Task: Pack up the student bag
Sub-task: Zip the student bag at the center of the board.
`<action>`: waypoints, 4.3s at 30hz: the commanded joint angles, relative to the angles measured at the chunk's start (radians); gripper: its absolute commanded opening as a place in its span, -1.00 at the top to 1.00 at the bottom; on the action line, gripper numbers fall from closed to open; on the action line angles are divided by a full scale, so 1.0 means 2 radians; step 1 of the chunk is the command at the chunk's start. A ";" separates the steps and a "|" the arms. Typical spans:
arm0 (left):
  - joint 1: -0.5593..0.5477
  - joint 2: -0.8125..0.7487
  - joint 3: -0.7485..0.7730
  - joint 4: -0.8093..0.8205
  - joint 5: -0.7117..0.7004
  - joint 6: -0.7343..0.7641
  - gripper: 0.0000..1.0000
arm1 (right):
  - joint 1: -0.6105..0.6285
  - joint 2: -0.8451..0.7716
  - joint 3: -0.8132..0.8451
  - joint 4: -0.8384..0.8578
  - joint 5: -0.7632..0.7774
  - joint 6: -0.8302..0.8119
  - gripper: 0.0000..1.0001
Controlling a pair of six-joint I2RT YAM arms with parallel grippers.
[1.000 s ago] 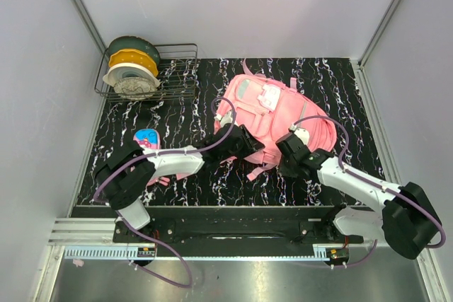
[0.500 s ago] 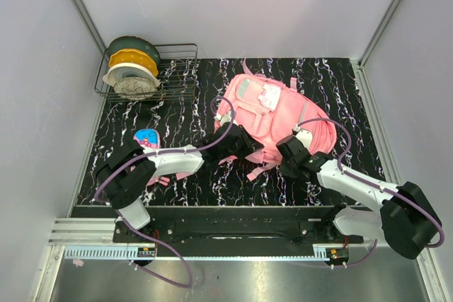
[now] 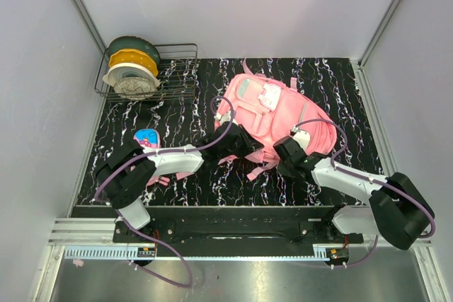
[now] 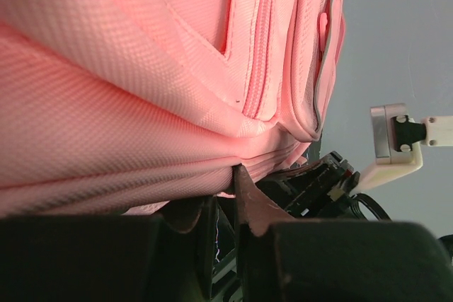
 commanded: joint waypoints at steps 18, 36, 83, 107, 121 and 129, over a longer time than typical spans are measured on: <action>0.086 -0.090 0.004 -0.076 -0.006 0.128 1.00 | -0.002 -0.069 0.063 -0.117 0.016 -0.049 1.00; 0.192 -0.128 0.032 -0.142 0.093 0.238 1.00 | -0.002 -0.123 0.098 -0.203 -0.005 -0.038 1.00; -0.107 -0.067 -0.015 0.004 -0.249 -0.095 -0.12 | -0.002 -0.201 0.070 -0.174 -0.089 -0.056 1.00; 0.099 -0.327 -0.102 -0.145 0.009 0.240 1.00 | -0.002 -0.223 0.054 -0.159 -0.149 -0.066 1.00; 0.108 -0.309 -0.146 -0.034 0.149 0.155 -0.96 | -0.001 -0.241 0.028 -0.143 -0.221 -0.053 1.00; -0.084 -0.354 -0.209 -0.105 -0.169 -0.085 -0.98 | -0.001 -0.235 -0.006 -0.118 -0.181 0.005 1.00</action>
